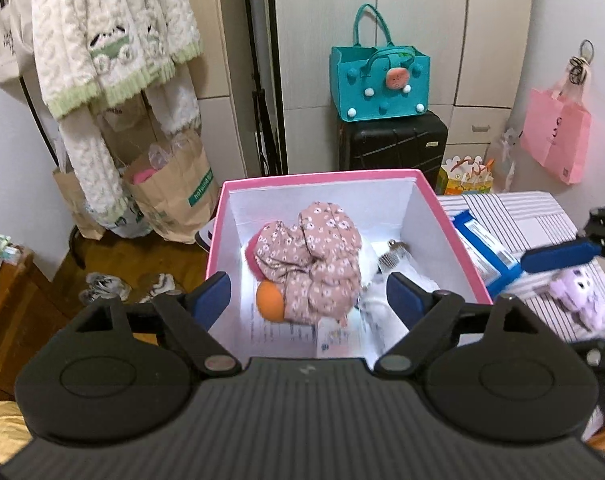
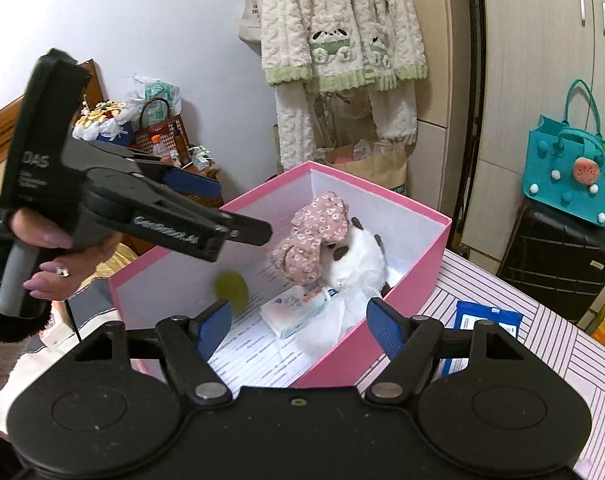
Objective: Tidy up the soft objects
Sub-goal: 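Withdraw both tools from the box and move them to the purple plush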
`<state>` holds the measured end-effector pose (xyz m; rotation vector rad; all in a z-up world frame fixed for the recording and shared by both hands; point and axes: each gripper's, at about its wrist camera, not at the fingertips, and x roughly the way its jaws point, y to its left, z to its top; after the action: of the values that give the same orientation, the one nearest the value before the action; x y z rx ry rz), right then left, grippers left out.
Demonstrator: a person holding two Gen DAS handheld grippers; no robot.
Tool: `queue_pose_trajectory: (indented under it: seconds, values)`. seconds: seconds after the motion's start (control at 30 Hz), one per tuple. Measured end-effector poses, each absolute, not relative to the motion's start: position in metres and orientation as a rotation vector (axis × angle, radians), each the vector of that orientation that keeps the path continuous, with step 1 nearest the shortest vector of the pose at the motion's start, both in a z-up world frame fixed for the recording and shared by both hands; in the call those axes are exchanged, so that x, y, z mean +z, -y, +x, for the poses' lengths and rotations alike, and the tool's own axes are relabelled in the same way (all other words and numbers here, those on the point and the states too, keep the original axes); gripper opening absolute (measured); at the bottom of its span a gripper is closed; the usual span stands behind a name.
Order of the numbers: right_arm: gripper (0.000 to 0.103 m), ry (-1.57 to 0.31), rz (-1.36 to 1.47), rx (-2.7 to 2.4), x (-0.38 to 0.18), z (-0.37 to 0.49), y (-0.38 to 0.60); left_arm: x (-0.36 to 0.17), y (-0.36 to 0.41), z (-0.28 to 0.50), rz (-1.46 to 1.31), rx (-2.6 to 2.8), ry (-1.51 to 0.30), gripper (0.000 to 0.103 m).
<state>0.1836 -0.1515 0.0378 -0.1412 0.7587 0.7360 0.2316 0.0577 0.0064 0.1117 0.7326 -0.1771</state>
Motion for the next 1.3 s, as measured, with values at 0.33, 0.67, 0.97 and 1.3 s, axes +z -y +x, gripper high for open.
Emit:
queue_pose_trajectory:
  seconds: [0.33,0.67,0.97,1.3]
  values:
    - [0.08,-0.748,-0.128,0.765,0.065,0.141,0.171,0.035,-0.055,0.171,0.154,-0.219,-0.731,0.088]
    - [0.081,-0.737,-0.137,0.729,0.074,0.098,0.21,0.05,-0.03,0.13,0.189,-0.312,-0.741,0.088]
    - [0.083,-0.745,-0.161,0.655,0.067,0.068,0.257,0.045,0.022,0.109,0.243,-0.459,-0.773,0.088]
    - [0.085,-0.793,-0.099,0.577,0.033,0.065,0.306,0.018,0.09,0.116,0.308,-0.587,-0.822,0.088]
